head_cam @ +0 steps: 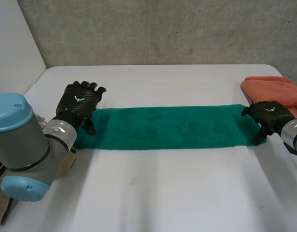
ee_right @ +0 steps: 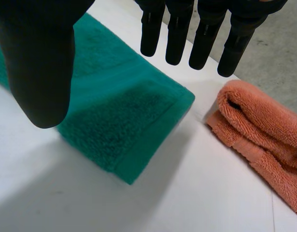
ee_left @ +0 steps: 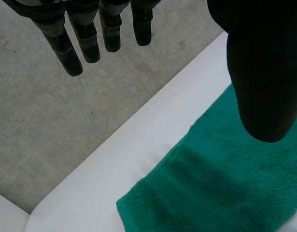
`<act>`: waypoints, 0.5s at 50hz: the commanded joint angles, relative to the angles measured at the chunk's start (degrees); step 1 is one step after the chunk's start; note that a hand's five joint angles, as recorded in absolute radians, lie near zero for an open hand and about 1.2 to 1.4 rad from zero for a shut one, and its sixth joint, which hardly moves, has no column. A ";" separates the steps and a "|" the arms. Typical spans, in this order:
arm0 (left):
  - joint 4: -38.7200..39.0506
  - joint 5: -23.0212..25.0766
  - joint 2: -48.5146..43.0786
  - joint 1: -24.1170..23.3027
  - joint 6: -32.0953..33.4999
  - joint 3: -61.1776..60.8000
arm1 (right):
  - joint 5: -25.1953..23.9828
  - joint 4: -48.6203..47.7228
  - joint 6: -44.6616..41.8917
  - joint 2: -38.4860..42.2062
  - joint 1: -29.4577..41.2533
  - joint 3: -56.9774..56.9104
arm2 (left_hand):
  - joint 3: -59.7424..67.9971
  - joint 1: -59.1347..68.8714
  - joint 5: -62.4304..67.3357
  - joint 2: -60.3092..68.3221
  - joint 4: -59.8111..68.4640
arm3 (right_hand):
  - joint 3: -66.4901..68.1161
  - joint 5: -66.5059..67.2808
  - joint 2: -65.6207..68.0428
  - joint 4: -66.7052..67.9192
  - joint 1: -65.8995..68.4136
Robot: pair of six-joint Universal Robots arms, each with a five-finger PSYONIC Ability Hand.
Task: Fold the laundry.
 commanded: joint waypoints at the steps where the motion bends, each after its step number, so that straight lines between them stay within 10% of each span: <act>1: 1.68 -0.32 0.58 -0.13 -0.86 -1.60 | 2.14 -6.75 -0.28 4.22 0.59 0.31 | -2.04 -0.86 -2.76 -1.71 -1.50 | 9.46 8.55 10.26 9.07 9.18; 5: 2.11 -0.41 0.58 0.05 -0.95 -1.78 | 2.50 -7.81 -0.20 5.54 0.24 -0.13 | -2.04 -0.86 -2.76 -1.71 -1.50 | 56.81 55.90 57.61 56.42 56.53; 25: 1.94 -0.33 5.23 1.19 -1.30 -3.97 | 8.55 -2.63 -13.90 -0.78 -11.81 -5.31 | -2.04 -0.86 -2.76 -1.71 -1.50 | 56.94 56.03 57.74 56.55 56.66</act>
